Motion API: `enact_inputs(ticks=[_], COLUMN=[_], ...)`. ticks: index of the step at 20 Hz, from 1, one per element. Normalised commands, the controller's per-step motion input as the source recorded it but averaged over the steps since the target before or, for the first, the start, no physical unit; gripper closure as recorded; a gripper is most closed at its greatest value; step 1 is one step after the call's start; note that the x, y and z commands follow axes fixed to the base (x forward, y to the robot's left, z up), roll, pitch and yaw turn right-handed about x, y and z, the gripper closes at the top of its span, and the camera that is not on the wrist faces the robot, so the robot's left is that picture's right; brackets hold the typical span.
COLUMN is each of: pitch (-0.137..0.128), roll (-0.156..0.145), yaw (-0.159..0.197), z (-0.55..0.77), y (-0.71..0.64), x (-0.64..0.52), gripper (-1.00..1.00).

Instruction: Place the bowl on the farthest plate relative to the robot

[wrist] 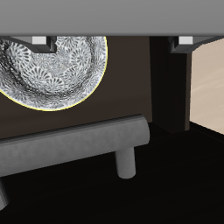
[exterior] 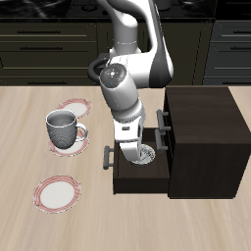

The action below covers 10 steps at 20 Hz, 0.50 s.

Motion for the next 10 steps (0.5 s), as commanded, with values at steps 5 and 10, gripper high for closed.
enact_inputs(ticks=[5,10], pitch=[0.132,0.09], roll=[-0.047,-0.023], yaw=[0.022,-0.059], z=[-0.65,-0.35], y=[-0.17,-0.08], x=[0.09,-0.05], gripper=[-1.0,1.0])
